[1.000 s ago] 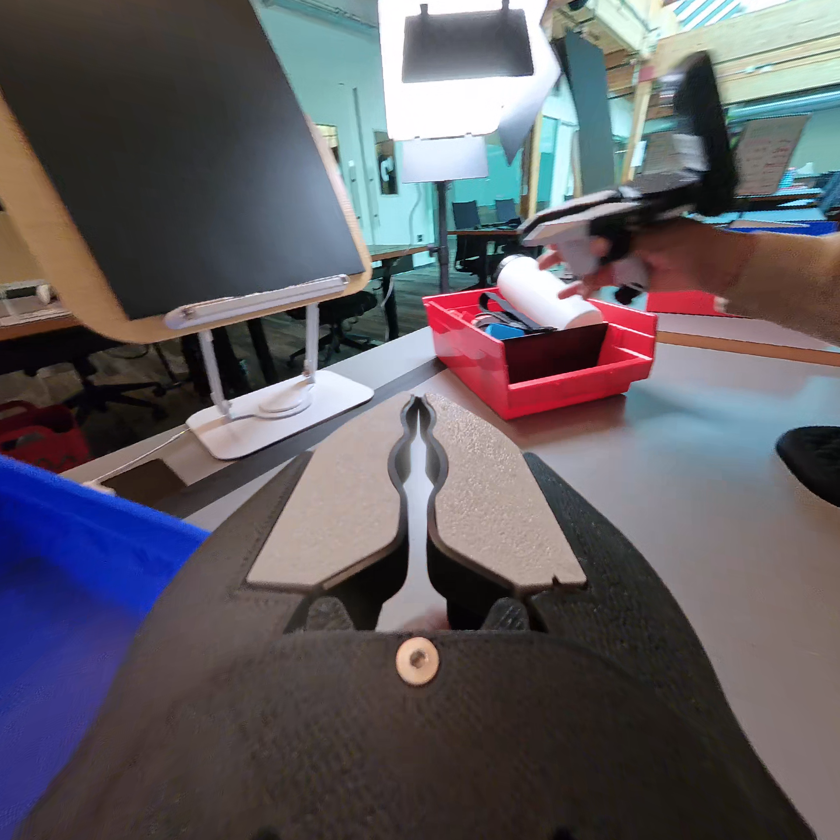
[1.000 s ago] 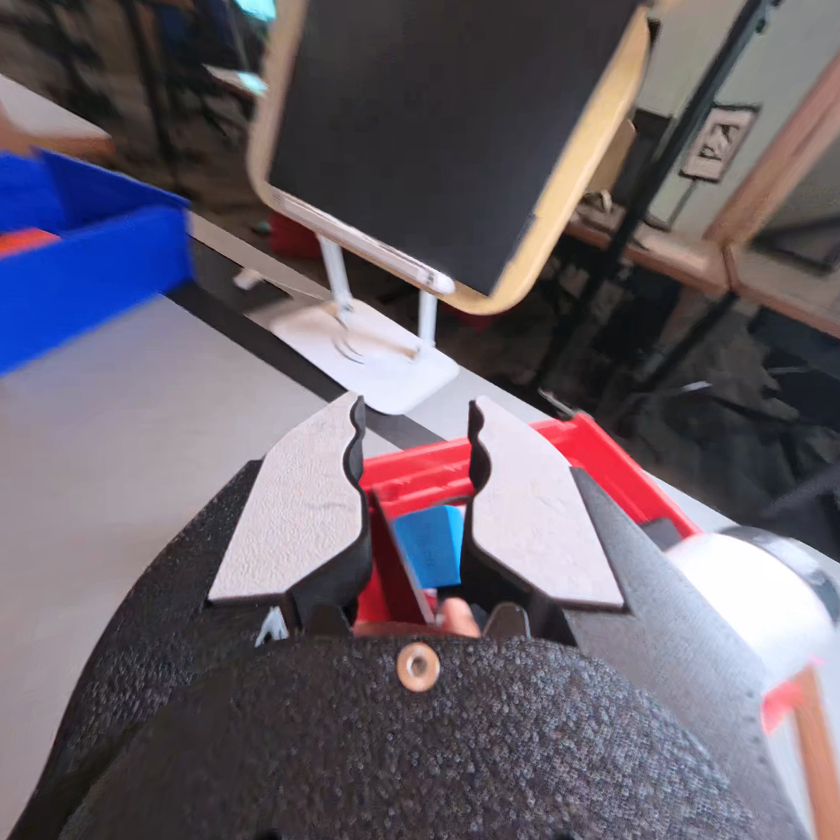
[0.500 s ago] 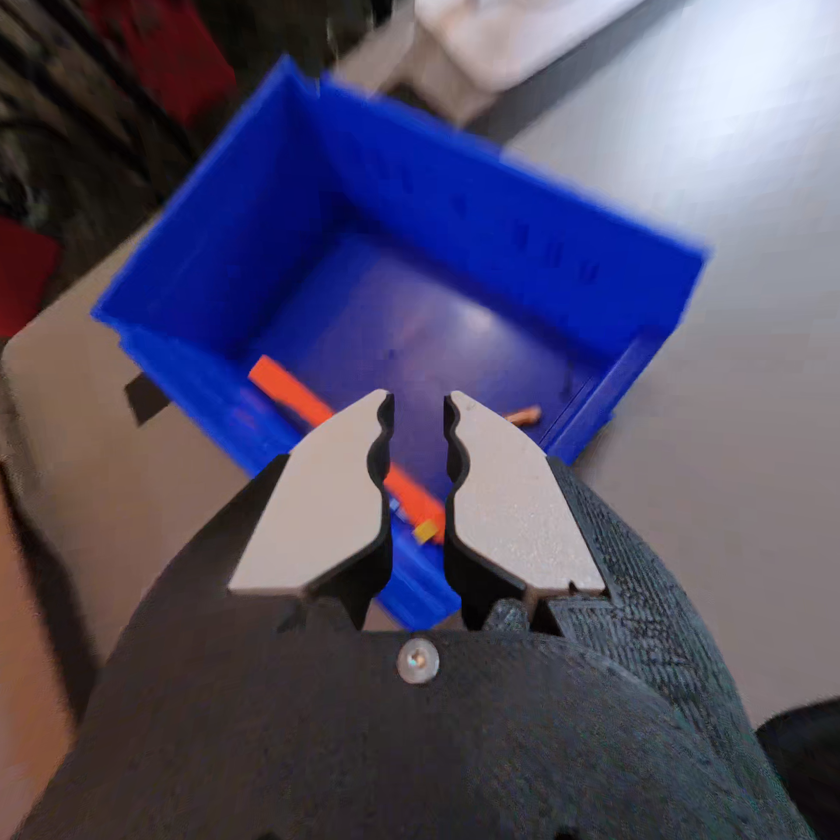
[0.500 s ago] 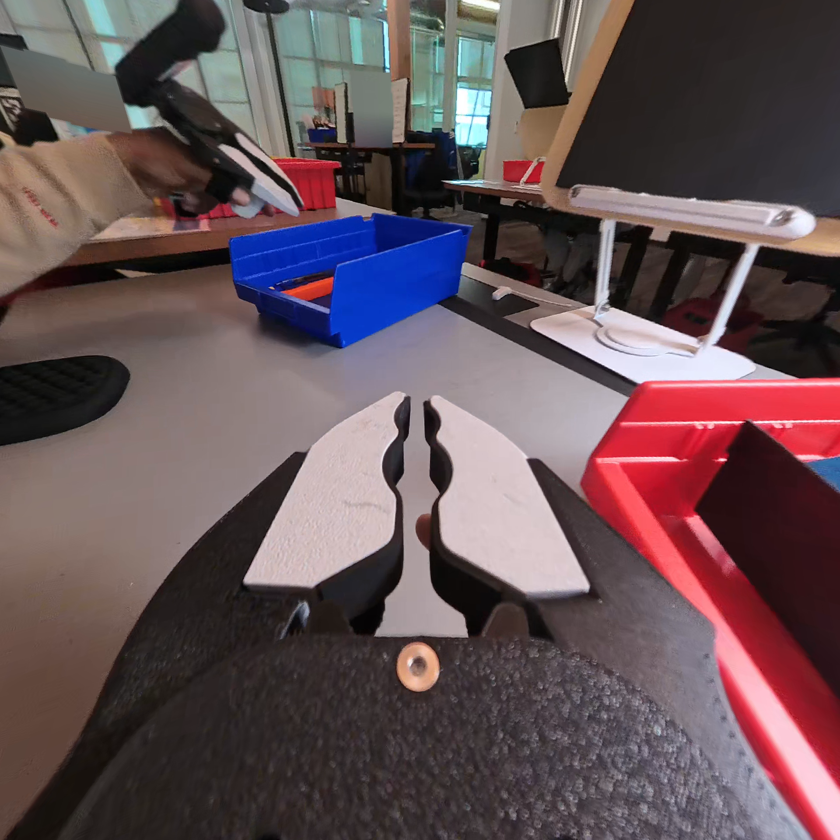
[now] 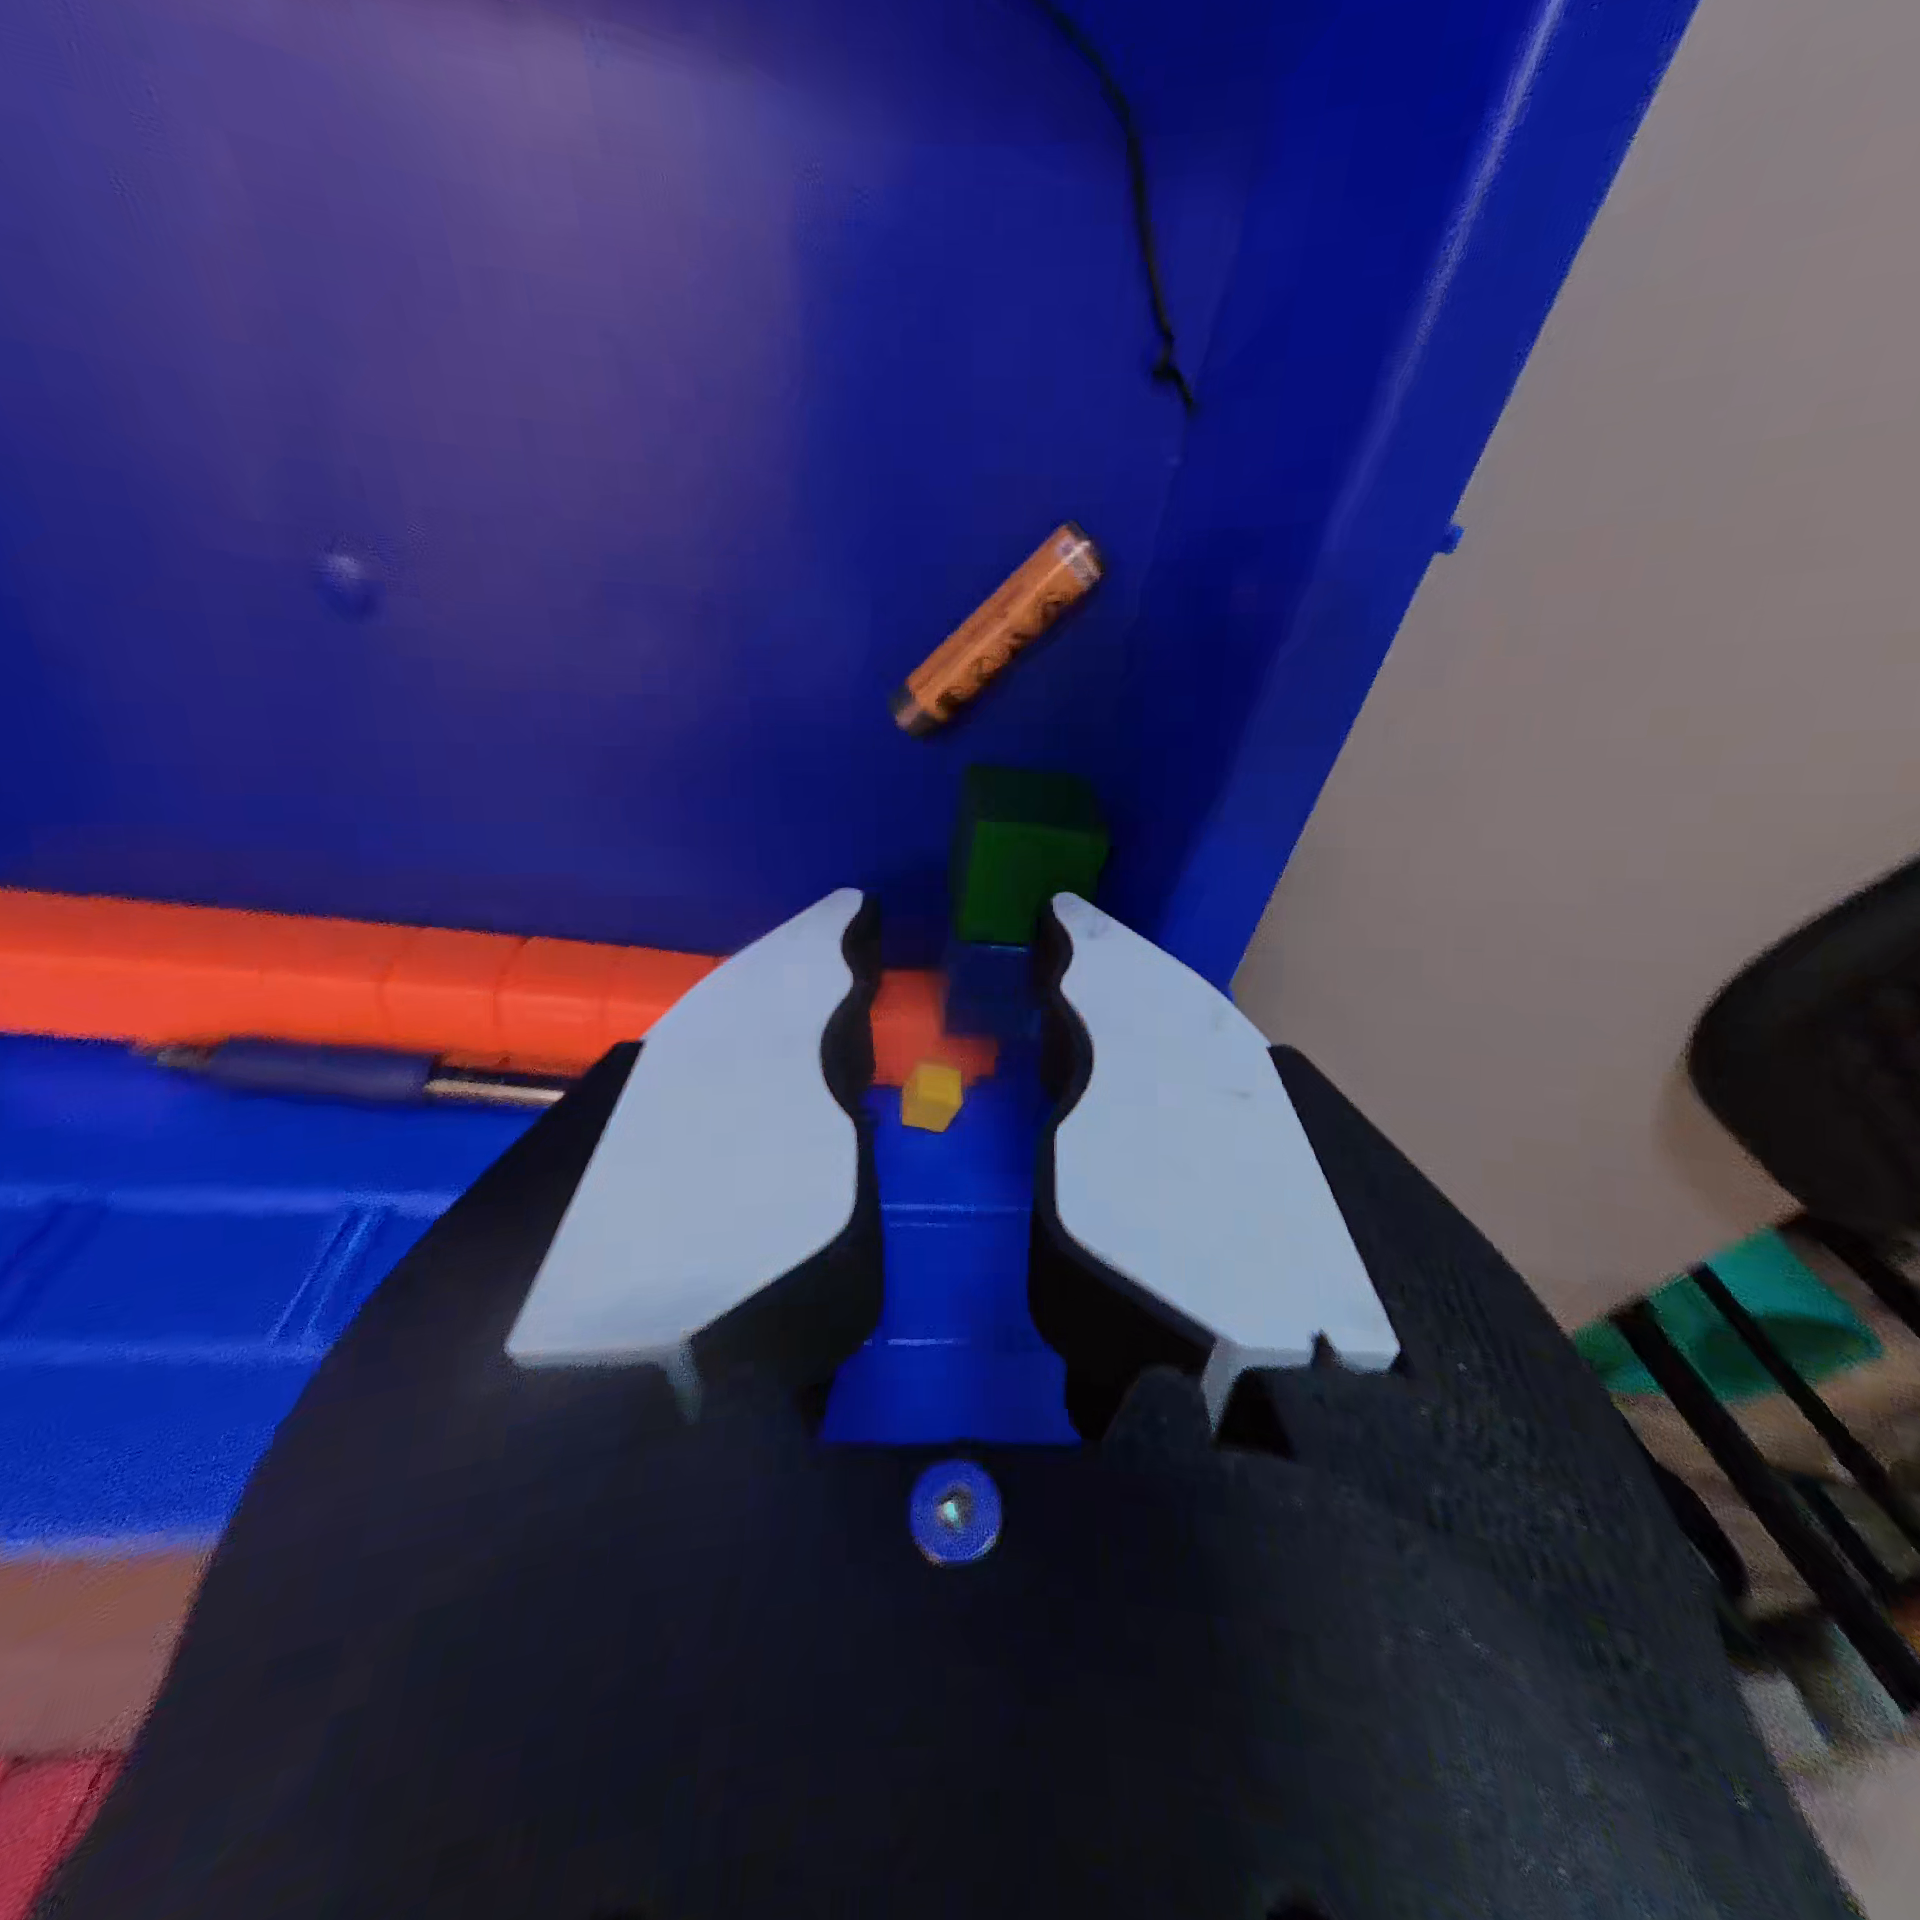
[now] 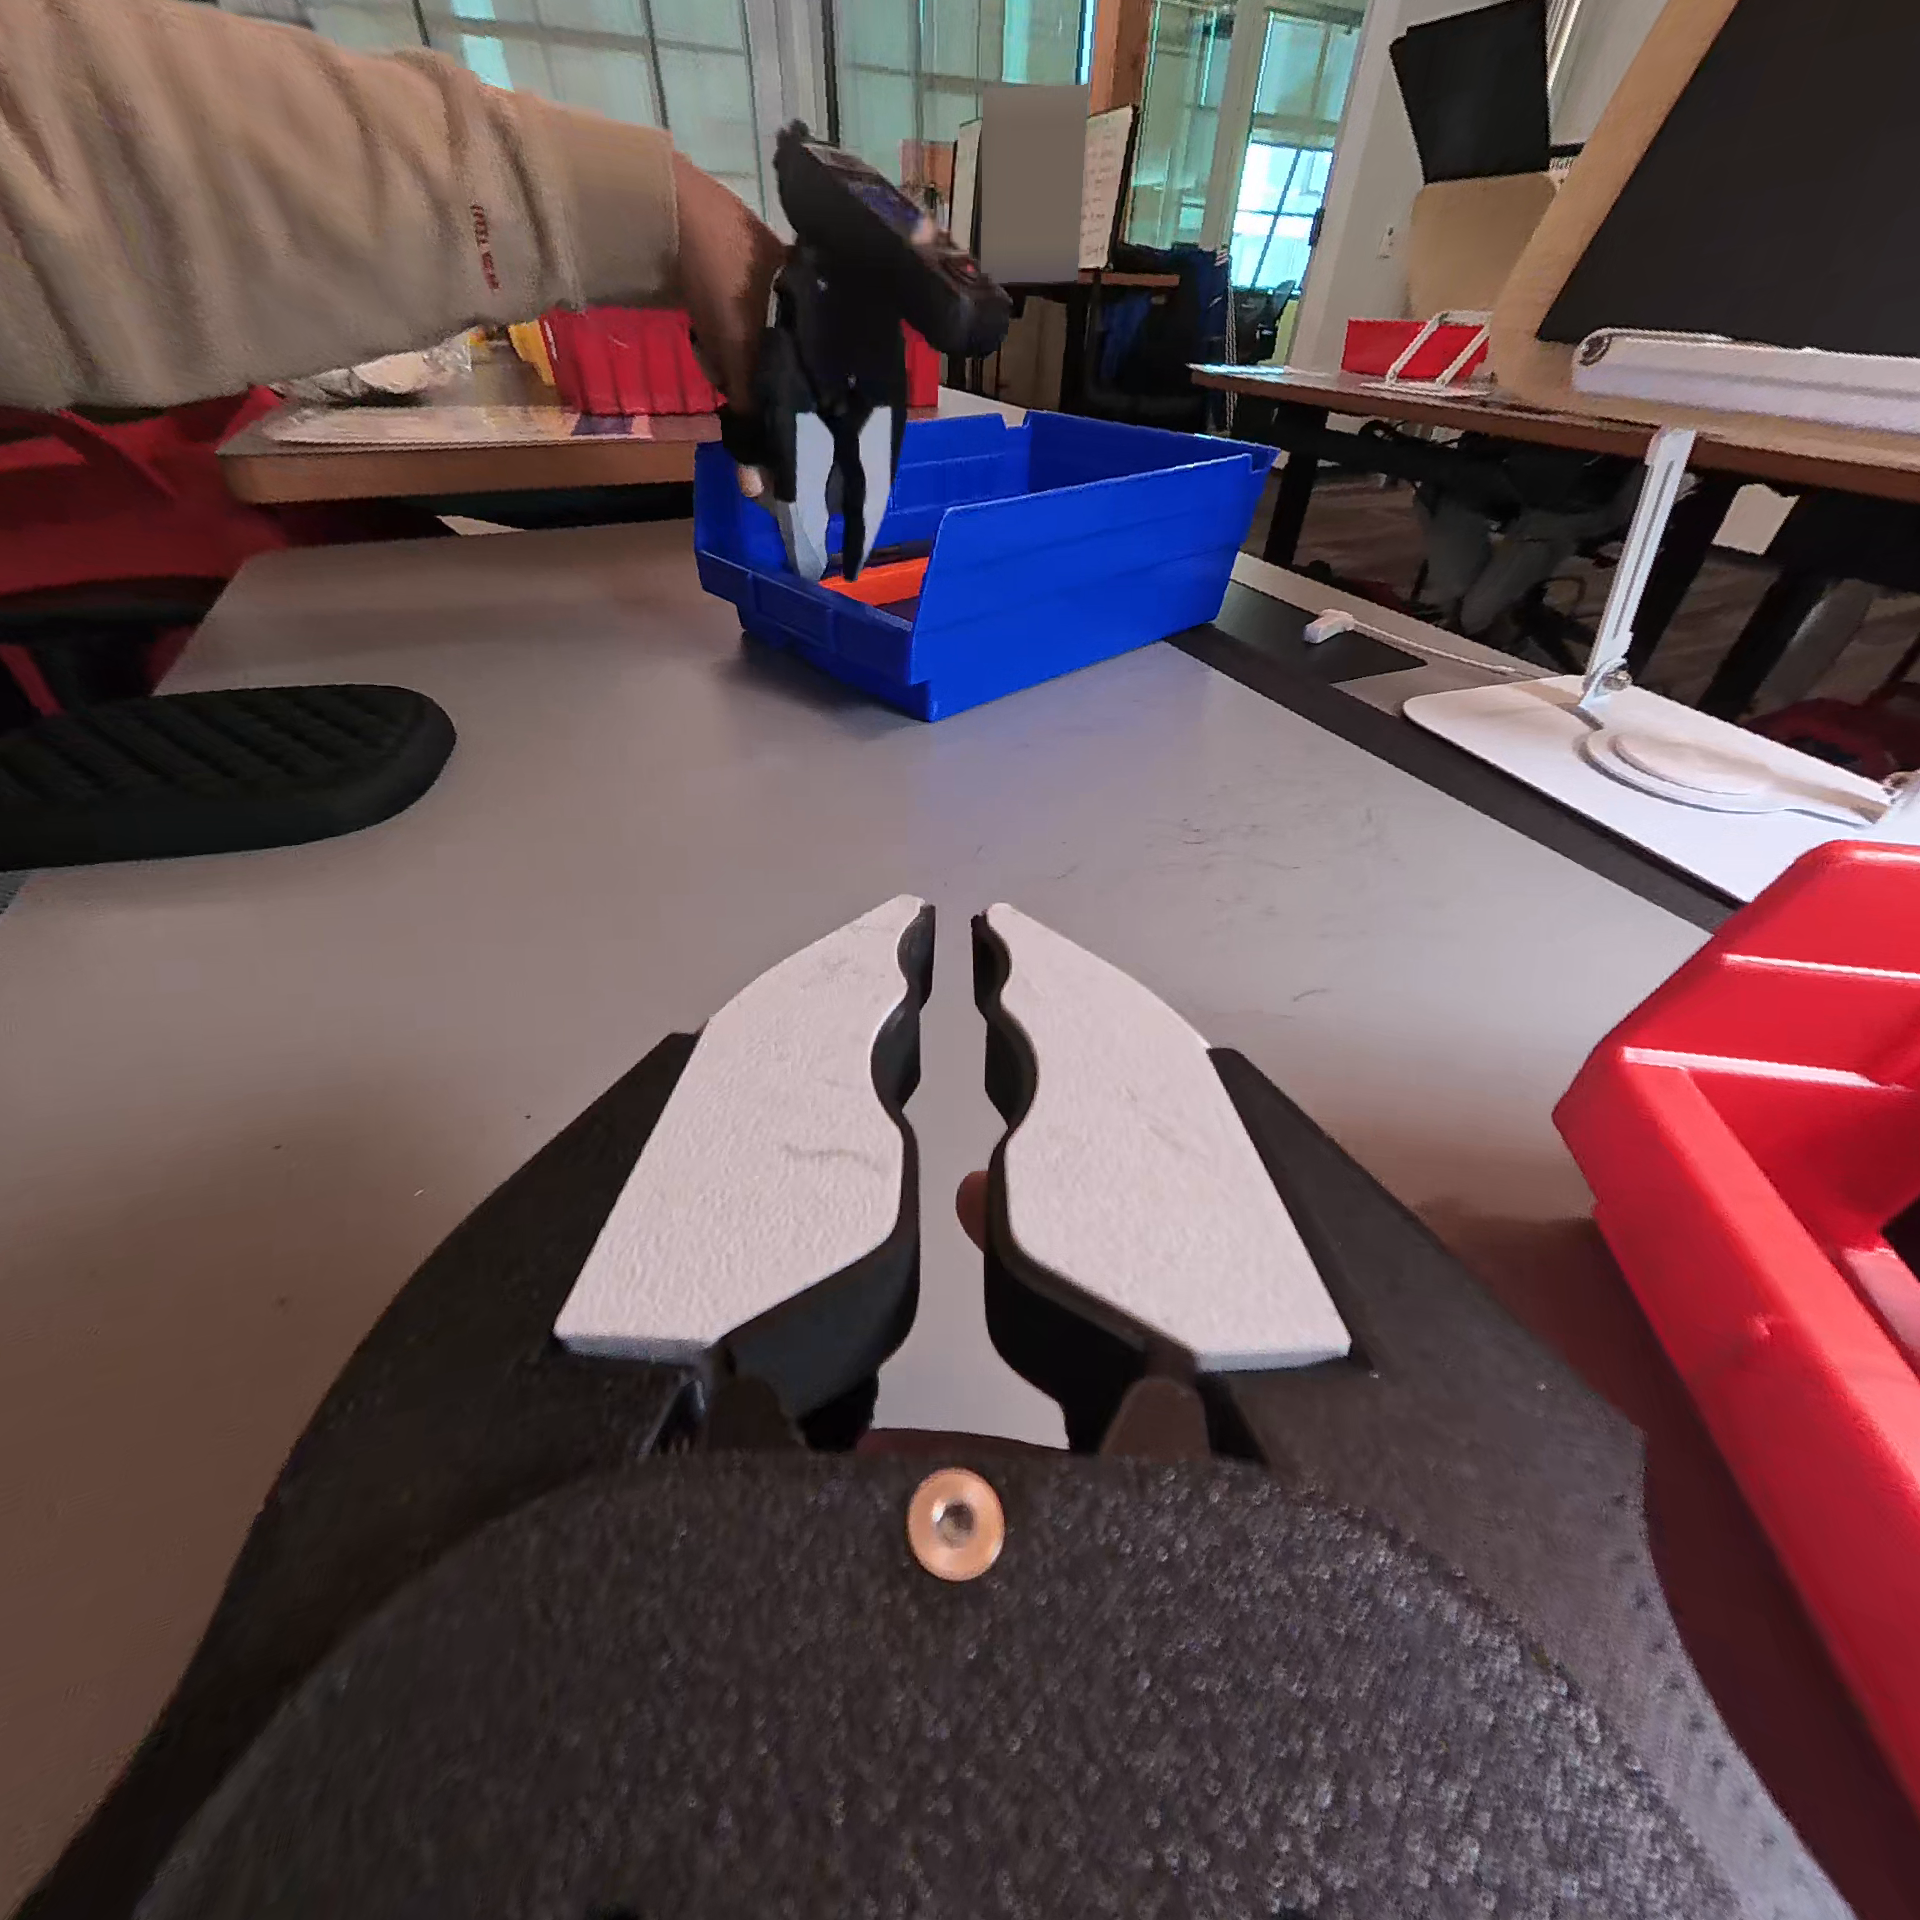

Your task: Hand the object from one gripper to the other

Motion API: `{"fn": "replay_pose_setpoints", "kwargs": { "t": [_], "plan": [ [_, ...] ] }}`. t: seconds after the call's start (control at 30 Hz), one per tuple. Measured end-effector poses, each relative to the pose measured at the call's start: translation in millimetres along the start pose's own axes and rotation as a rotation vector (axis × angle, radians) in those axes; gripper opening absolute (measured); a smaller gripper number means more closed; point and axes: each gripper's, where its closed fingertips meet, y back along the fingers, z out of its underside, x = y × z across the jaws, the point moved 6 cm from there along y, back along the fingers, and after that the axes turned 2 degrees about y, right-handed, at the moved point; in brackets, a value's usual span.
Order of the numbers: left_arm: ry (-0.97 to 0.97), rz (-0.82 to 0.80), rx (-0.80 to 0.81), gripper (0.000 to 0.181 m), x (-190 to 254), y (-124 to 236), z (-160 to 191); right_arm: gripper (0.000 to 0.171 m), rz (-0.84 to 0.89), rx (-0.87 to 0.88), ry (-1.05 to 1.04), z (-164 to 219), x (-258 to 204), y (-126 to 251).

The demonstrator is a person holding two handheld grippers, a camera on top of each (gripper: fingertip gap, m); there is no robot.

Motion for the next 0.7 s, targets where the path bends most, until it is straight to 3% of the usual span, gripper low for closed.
{"fn": "replay_pose_setpoints", "kwargs": {
  "t": [0.03, 0.3, 0.37, 0.47, 0.53, 0.6, 0.7],
  "plan": [
    [-0.003, 0.048, -0.023, 0.029, 1.0, -3.4, -1.0, 0.007, 0.002, -0.004, 0.003, 0.6, 0.0, 0.0],
    [0.019, 0.264, -0.049, 0.022, -5.6, -10.9, -4.2, 0.006, 0.017, -0.013, -0.039, 4.1, 6.1, -0.6],
    [0.031, 0.229, 0.004, 0.018, -9.4, -8.2, -8.0, 0.006, 0.021, -0.013, -0.047, 4.3, 7.4, -0.3],
    [0.032, -0.046, 0.156, 0.015, -30.1, 4.1, -16.5, 0.006, 0.028, -0.009, -0.056, 4.2, 8.8, -0.1],
    [0.030, -0.106, 0.254, 0.012, -26.5, 16.3, -21.9, 0.006, 0.028, -0.008, -0.056, 4.1, 8.8, -0.1],
    [-0.010, -0.059, 0.321, 0.023, -6.3, 26.0, -25.5, 0.006, 0.027, -0.008, -0.050, 4.1, 8.1, -0.1],
    [-0.106, 0.047, 0.282, 0.037, 34.6, 21.6, -21.2, 0.006, 0.021, -0.016, -0.041, 4.4, 6.9, -0.8]
  ]
}}
